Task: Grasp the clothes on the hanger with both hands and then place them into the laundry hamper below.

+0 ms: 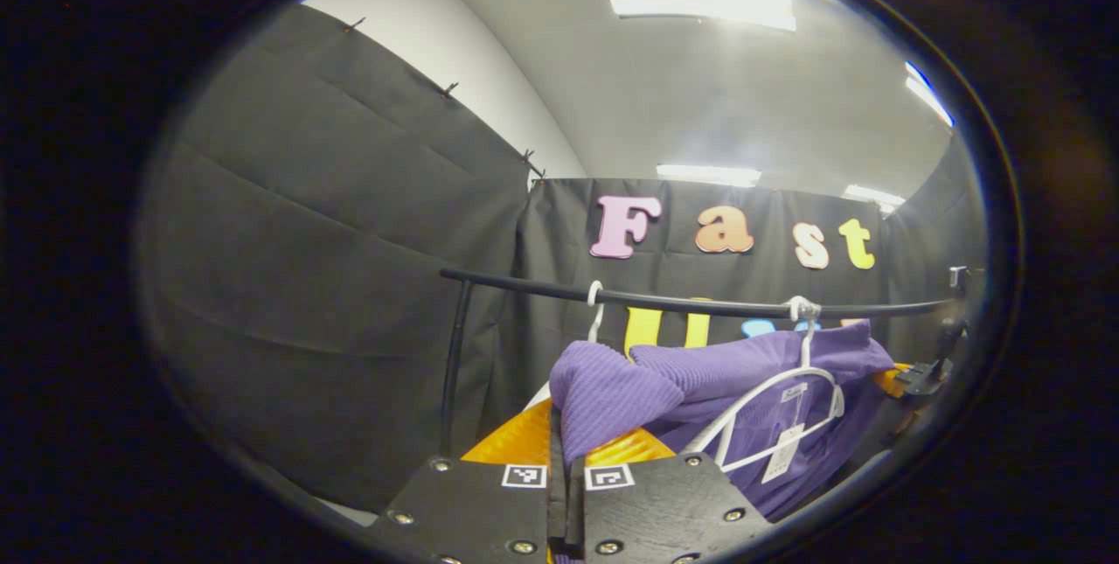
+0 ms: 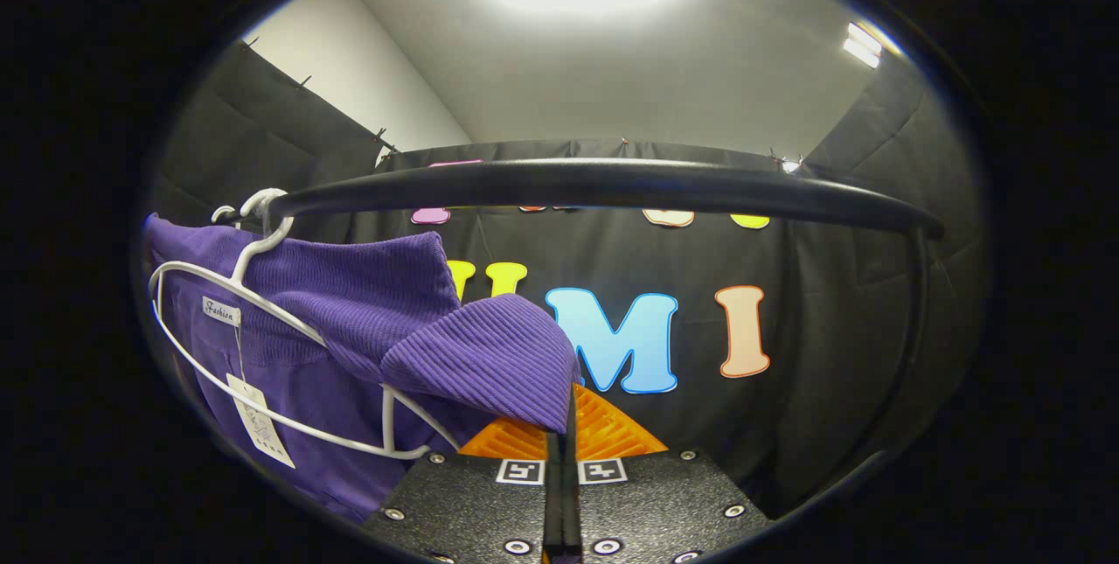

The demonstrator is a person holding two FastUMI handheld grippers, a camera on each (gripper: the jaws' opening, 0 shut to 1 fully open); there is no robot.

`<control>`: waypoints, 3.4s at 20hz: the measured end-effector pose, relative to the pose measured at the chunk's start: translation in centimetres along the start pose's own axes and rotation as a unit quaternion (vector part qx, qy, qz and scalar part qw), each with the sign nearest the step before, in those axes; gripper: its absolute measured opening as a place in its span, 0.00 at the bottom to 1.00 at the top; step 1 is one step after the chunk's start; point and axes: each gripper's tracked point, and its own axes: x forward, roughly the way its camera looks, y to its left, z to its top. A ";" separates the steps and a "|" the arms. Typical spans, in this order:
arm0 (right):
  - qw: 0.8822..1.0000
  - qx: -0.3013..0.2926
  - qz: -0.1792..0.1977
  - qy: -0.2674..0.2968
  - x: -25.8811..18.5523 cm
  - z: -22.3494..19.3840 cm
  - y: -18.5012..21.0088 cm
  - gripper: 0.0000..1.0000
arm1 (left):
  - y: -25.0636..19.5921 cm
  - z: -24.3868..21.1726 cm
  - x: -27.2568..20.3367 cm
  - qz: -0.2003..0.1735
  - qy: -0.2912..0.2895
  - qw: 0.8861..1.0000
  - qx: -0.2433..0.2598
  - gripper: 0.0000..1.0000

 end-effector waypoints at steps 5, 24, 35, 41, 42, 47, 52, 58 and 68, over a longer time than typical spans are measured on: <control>1.000 -0.013 -0.006 0.010 -0.2 -0.8 -0.4 0.00 | 0.2 -3.7 0.2 -0.011 0.027 1.000 0.009 0.01; 0.998 -0.035 -0.004 0.046 -0.3 -4.9 -2.8 0.00 | -3.9 -11.9 -2.3 -0.017 0.087 0.994 -0.065 0.01; 0.993 0.021 -0.047 0.102 -1.4 -8.5 -8.0 0.00 | -12.1 -14.4 0.3 -0.042 0.115 0.992 -0.018 0.01; 0.992 0.038 -0.029 0.113 -2.8 -10.3 -8.7 0.00 | -15.1 -16.7 -0.4 -0.049 0.147 0.988 -0.012 0.01; 0.992 0.046 -0.020 0.116 -3.2 -10.7 -8.7 0.00 | -15.5 -16.8 -1.0 -0.051 0.152 0.987 -0.009 0.01; 0.988 0.060 0.006 0.139 -6.4 -12.2 -7.8 0.00 | -15.8 -18.1 -4.3 -0.034 0.177 0.984 -0.012 0.01; 0.984 0.061 0.011 0.165 -10.0 -12.3 -6.3 0.00 | -13.7 -18.1 -8.2 -0.028 0.198 0.979 -0.029 0.01; 0.979 0.063 -0.019 0.195 -19.0 -10.8 -2.1 0.00 | -8.5 -17.6 -13.7 -0.073 0.220 0.972 -0.038 0.05; 0.956 0.092 -0.061 0.272 -31.8 -12.3 5.7 0.00 | -1.9 -24.1 -22.5 -0.149 0.302 0.942 -0.007 0.01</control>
